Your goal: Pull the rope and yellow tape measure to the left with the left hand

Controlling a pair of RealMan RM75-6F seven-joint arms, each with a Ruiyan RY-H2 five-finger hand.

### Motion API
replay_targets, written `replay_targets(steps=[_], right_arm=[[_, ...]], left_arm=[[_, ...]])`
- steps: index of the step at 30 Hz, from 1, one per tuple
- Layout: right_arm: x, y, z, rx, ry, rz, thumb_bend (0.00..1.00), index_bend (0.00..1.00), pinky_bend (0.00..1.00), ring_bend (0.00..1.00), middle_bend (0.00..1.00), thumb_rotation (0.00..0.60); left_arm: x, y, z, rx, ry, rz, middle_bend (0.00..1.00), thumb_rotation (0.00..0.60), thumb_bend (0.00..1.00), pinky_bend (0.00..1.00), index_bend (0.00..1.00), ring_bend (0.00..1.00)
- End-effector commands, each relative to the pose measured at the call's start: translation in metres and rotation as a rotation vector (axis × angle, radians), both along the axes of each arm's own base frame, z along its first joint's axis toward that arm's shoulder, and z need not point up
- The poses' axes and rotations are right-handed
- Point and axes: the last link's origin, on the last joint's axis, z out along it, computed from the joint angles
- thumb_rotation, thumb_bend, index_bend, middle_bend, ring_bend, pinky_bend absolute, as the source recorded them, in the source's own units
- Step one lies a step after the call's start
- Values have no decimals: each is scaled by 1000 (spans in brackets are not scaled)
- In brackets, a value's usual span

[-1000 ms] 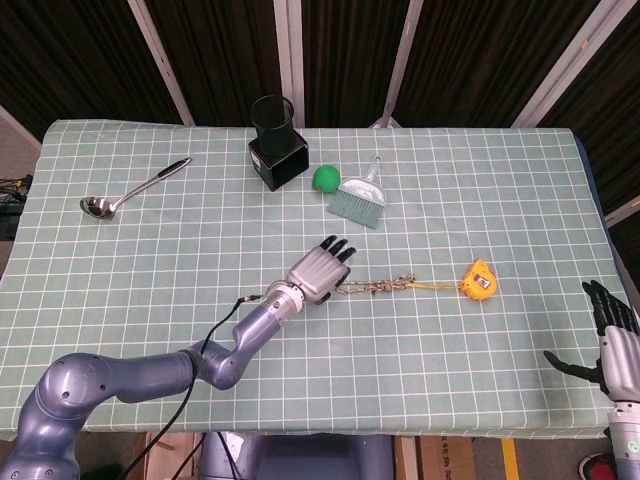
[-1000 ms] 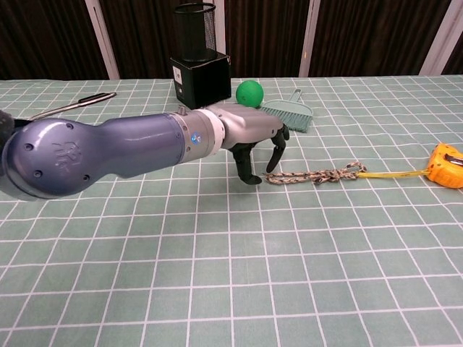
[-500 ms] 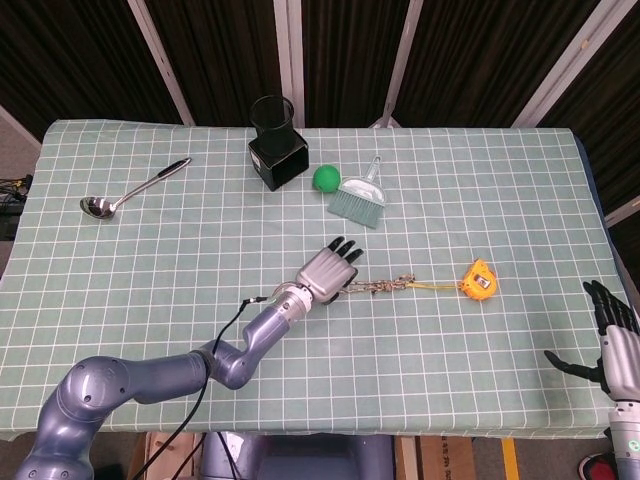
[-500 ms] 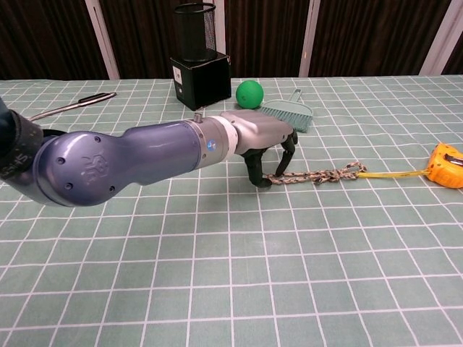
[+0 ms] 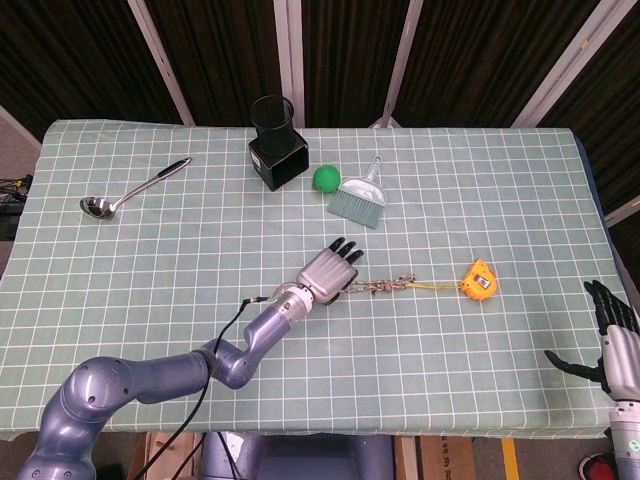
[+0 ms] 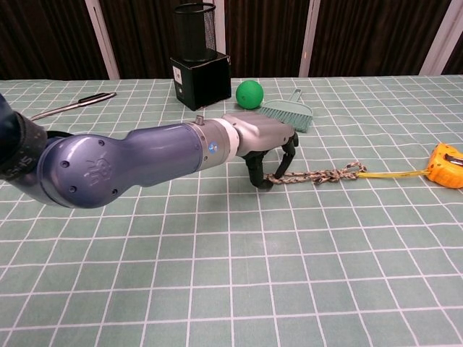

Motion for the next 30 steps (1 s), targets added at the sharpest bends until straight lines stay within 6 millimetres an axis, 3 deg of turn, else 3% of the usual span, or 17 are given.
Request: replay_targets(steps=[1, 20, 30], right_arm=[[0, 0, 0, 1, 0, 0, 122, 0, 0, 0, 0, 600], [0, 0, 0, 1, 0, -2, 122, 0, 0, 0, 0, 600], [0, 1, 0, 0, 1, -2, 122, 0, 0, 0, 0, 600]], left_arm=[[0, 0, 0, 0, 0, 0, 95, 600, 448, 0, 555, 0], [-3, 1, 3, 14, -7, 4, 105, 600, 500, 0, 576, 0], [-12, 8, 31, 81, -47, -10, 112, 600, 501, 0, 572, 0]])
